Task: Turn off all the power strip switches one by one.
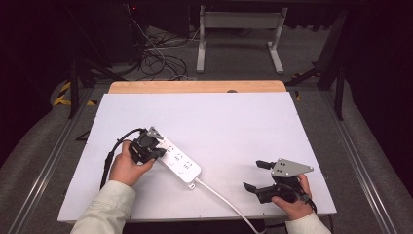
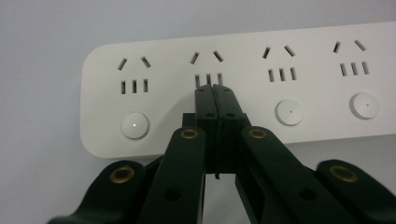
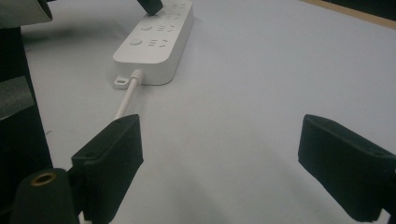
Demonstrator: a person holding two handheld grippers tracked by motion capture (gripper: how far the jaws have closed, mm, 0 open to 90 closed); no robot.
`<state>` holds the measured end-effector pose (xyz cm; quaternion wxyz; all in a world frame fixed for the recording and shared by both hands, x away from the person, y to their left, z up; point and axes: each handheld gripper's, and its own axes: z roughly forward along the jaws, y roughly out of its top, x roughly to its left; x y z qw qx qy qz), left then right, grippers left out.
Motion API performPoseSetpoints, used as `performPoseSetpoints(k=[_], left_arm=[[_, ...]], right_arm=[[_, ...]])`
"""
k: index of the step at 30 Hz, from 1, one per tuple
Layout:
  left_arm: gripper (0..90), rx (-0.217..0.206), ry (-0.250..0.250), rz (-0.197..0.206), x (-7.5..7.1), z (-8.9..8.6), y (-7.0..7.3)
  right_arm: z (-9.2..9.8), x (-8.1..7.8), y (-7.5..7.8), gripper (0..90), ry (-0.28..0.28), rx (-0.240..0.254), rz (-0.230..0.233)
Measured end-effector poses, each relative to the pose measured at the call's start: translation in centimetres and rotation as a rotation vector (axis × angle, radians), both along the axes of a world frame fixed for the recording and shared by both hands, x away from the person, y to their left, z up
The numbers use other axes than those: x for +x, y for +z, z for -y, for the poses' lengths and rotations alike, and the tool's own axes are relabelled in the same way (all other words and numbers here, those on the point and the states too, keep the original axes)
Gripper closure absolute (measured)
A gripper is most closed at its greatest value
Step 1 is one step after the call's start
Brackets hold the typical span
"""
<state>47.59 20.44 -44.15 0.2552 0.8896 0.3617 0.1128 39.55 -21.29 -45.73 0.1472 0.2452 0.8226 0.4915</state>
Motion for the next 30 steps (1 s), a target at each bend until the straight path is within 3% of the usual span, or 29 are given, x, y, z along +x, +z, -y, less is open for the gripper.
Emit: performPoseSetpoints(k=[9, 12, 16, 22, 30], left_arm=[[90.0, 0.0, 0.0, 0.011, -0.08, -0.05, -0.08], [90.0, 0.02, 0.003, 0.031, -0.25, 0.22, -0.1], [90.0, 0.009, 0.011, 0.04, -0.24, 0.34, -0.24], [90.0, 0.005, 0.015, 0.028, -0.13, 0.28, -0.2], [90.0, 0.033, 0.028, 0.051, -0.43, 0.67, -0.26]], right_arm=[[-0.06, -0.01, -0.03, 14.2, 0.003, 0.002, -0.003], [-0.05, -0.03, -0.01, 14.2, 0.002, 0.001, -0.002], [-0.09, -0.03, -0.04, 14.1, 0.004, -0.001, -0.003], [-0.14, -0.05, -0.07, 14.2, 0.005, 0.002, -0.005], [-0.17, -0.07, -0.08, 14.2, 0.005, 0.002, -0.004]])
